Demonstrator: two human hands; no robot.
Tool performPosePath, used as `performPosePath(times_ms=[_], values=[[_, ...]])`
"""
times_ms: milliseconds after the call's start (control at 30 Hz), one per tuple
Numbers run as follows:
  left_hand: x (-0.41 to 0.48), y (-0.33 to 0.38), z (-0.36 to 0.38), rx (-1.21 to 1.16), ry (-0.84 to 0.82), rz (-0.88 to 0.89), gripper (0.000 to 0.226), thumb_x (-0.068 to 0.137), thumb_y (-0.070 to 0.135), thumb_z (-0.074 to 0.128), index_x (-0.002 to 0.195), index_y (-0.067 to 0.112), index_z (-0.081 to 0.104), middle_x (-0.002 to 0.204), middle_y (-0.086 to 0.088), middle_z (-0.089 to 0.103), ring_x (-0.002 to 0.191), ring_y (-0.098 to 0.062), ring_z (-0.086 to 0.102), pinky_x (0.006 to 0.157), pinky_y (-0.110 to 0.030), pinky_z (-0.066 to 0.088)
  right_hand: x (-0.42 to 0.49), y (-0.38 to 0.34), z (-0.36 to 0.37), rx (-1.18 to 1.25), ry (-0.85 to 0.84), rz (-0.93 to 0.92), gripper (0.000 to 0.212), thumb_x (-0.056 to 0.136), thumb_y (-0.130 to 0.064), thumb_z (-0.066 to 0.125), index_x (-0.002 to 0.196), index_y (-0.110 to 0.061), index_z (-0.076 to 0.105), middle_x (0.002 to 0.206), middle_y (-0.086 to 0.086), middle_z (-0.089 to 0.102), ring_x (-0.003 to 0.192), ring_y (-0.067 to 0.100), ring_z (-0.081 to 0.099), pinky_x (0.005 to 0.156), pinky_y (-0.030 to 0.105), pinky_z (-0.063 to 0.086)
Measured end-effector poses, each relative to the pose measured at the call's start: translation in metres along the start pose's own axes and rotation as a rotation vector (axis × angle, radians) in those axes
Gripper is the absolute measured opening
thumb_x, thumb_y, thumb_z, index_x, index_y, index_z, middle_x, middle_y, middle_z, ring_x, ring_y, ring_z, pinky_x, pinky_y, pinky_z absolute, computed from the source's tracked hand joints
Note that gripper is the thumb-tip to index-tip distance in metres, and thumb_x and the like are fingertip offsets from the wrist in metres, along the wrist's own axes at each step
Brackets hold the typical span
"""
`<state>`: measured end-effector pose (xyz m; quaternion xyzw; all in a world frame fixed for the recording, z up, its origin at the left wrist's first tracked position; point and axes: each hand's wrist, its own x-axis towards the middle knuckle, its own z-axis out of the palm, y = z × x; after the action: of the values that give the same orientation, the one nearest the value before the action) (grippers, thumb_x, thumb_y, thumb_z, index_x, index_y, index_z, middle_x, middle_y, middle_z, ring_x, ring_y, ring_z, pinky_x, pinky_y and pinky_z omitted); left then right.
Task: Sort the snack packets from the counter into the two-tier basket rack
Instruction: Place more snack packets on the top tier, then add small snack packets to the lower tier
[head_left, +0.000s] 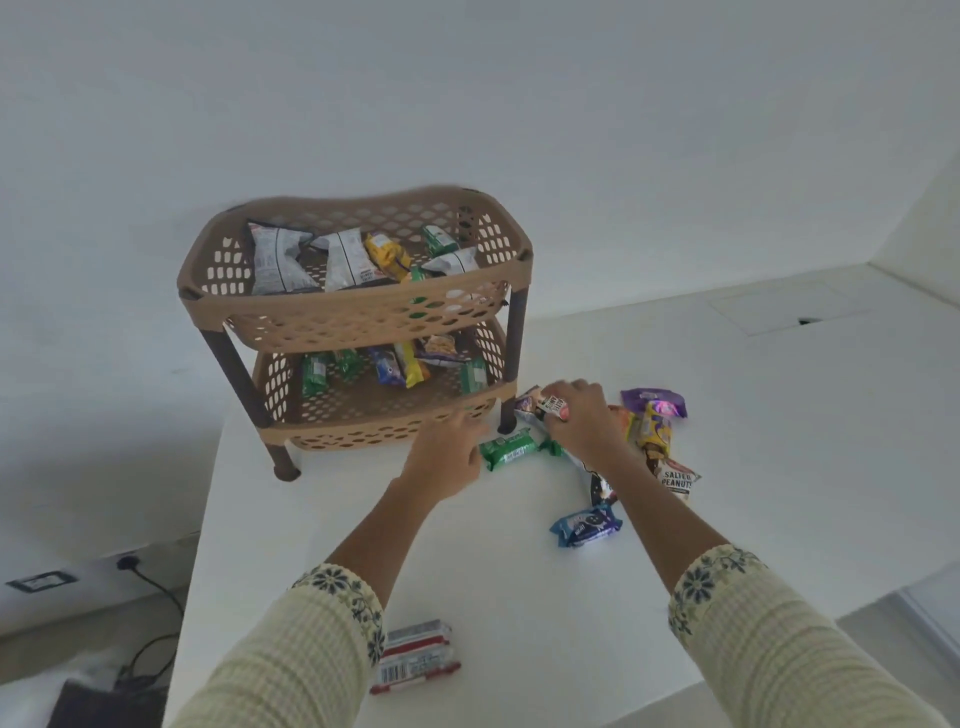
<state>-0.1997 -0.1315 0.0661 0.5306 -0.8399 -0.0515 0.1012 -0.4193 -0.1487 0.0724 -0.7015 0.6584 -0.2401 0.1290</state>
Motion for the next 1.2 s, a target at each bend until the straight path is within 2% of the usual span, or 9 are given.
performPosePath(times_ms=[133,267,467,533,667,867,967,1100,1200], values=[[-0.016,0.002,0.033,0.003,-0.239,-0.1,0.04,0.096,0.025,0.044,0.136,0.024,0.05,0.136,-0.006,0.045,0.107,-0.024,0.057,0.093,-0.039,0.04,-0.033,0.023,0.024,-0.063,-0.265,0.094,0.046,0.081,-0.023,0.066,0.127,-0.021,0.058,0.123,0.011,0.055,0.12,0.031,0.042,0.101,0.041,0.036],[-0.031,0.004,0.051,-0.071,-0.357,-0.159,0.042,0.095,0.028,0.049,0.137,0.024,0.049,0.138,-0.008,0.042,0.115,-0.025,0.054,0.1,-0.042,0.036,-0.06,0.032,0.046,-0.125,-0.381,0.1,0.05,0.08,-0.029,0.065,0.129,-0.026,0.055,0.13,0.01,0.053,0.127,0.034,0.035,0.102,0.046,0.034],[-0.072,0.001,0.064,-0.159,-0.426,-0.214,0.048,0.09,0.045,0.056,0.134,0.025,0.052,0.141,-0.006,0.041,0.124,-0.026,0.048,0.104,-0.043,0.036,-0.082,0.026,0.067,-0.302,-0.656,0.184,0.072,0.071,-0.041,0.064,0.138,-0.037,0.041,0.14,0.007,0.039,0.138,0.034,0.018,0.107,0.058,0.021],[-0.086,-0.002,0.065,-0.173,-0.423,-0.227,0.05,0.089,0.047,0.057,0.134,0.025,0.052,0.142,-0.005,0.04,0.127,-0.025,0.044,0.106,-0.043,0.035,-0.088,0.026,0.072,-0.348,-0.697,0.18,0.077,0.068,-0.041,0.064,0.14,-0.038,0.037,0.145,0.006,0.032,0.139,0.033,0.013,0.109,0.062,0.015],[-0.109,-0.009,0.062,-0.183,-0.419,-0.249,0.05,0.089,0.049,0.057,0.133,0.025,0.053,0.143,-0.004,0.039,0.129,-0.024,0.042,0.107,-0.042,0.035,-0.098,0.022,0.072,-0.421,-0.683,0.186,0.083,0.063,-0.039,0.061,0.14,-0.04,0.031,0.147,0.007,0.026,0.138,0.033,0.012,0.108,0.063,0.013],[-0.136,-0.014,0.059,-0.203,-0.389,-0.238,0.053,0.087,0.056,0.059,0.13,0.025,0.056,0.141,-0.004,0.042,0.129,-0.024,0.042,0.106,-0.045,0.036,-0.116,0.021,0.073,-0.392,-0.524,0.298,0.073,0.071,-0.027,0.058,0.138,-0.036,0.031,0.143,0.01,0.024,0.134,0.036,0.017,0.103,0.063,0.026],[-0.153,-0.01,0.06,-0.226,-0.382,-0.206,0.063,0.082,0.069,0.057,0.128,0.026,0.057,0.139,-0.002,0.044,0.128,-0.022,0.042,0.106,-0.044,0.036,-0.132,0.018,0.081,-0.373,-0.417,0.352,0.069,0.076,-0.021,0.058,0.138,-0.031,0.03,0.14,0.011,0.029,0.131,0.037,0.023,0.099,0.059,0.031],[-0.183,-0.004,0.058,-0.302,-0.377,-0.202,0.08,0.065,0.083,0.059,0.127,0.033,0.056,0.133,0.007,0.044,0.124,-0.015,0.044,0.105,-0.038,0.034,-0.149,0.002,0.093,-0.312,-0.241,0.348,0.067,0.08,-0.013,0.06,0.139,-0.024,0.031,0.131,0.013,0.042,0.121,0.035,0.036,0.092,0.054,0.039],[-0.203,-0.006,0.058,-0.229,-0.392,-0.148,0.091,0.057,0.086,0.063,0.131,0.034,0.051,0.133,0.007,0.043,0.124,-0.014,0.044,0.105,-0.038,0.035,-0.155,-0.015,0.1,-0.288,-0.209,0.325,0.067,0.081,-0.008,0.058,0.139,-0.022,0.029,0.125,0.013,0.046,0.116,0.034,0.041,0.088,0.05,0.045]])
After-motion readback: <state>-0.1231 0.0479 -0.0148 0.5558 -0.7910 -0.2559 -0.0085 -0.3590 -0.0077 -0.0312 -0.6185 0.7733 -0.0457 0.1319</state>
